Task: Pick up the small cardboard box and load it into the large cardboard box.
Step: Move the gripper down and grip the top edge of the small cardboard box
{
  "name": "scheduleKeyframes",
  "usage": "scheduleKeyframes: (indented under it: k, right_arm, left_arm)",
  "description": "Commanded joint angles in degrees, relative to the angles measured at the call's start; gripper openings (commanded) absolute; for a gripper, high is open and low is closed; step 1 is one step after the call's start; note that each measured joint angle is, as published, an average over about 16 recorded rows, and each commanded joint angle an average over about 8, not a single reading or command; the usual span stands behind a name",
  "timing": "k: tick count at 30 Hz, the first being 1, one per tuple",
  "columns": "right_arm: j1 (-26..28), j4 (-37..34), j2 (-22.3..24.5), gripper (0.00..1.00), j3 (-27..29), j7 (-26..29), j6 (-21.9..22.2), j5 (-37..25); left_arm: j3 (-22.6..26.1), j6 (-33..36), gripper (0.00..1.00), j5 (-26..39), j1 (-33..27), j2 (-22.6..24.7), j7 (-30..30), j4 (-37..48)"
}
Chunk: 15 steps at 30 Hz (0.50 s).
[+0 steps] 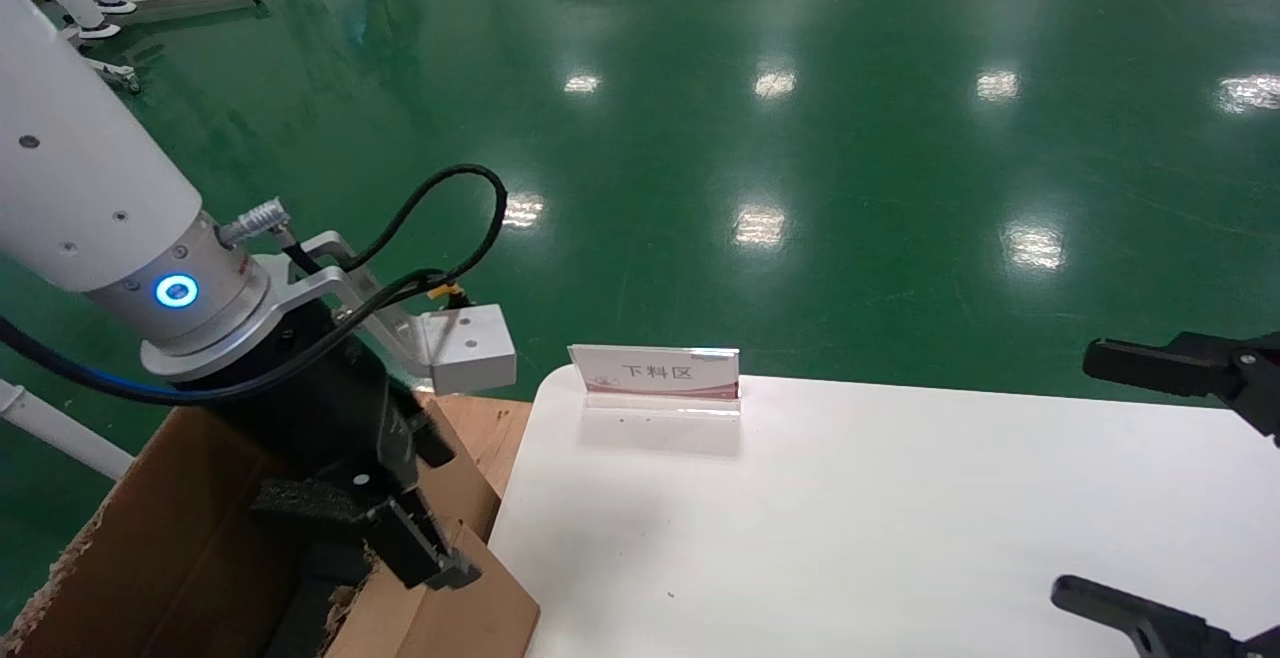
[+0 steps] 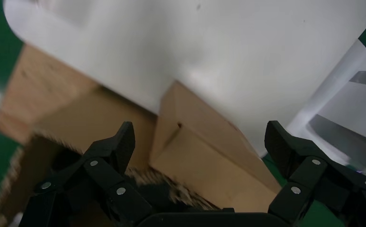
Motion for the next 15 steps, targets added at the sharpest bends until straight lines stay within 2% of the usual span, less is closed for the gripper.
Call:
scheduleKeyframes:
  k: [1,7,15]
  right_arm:
    - [0.00,0.00,0.00,1.00,0.00,0.00,0.00,0.00]
    - [0.00,0.00,0.00,1.00,0.00,0.00,0.00,0.00]
    - [0.00,0.00,0.00,1.00,0.00,0.00,0.00,0.00]
  left_arm:
    - [3.42,0.04,1.00,-0.84,-2.24,0.76,-2.92,-0.03]
    - [9.68,0.07,1.00,-3.45,-5.81,1.92,-7.52,-0.07]
    - [15.63,0.09,1.00,-6.08,-8.66,2.87,-11.41,-0.08]
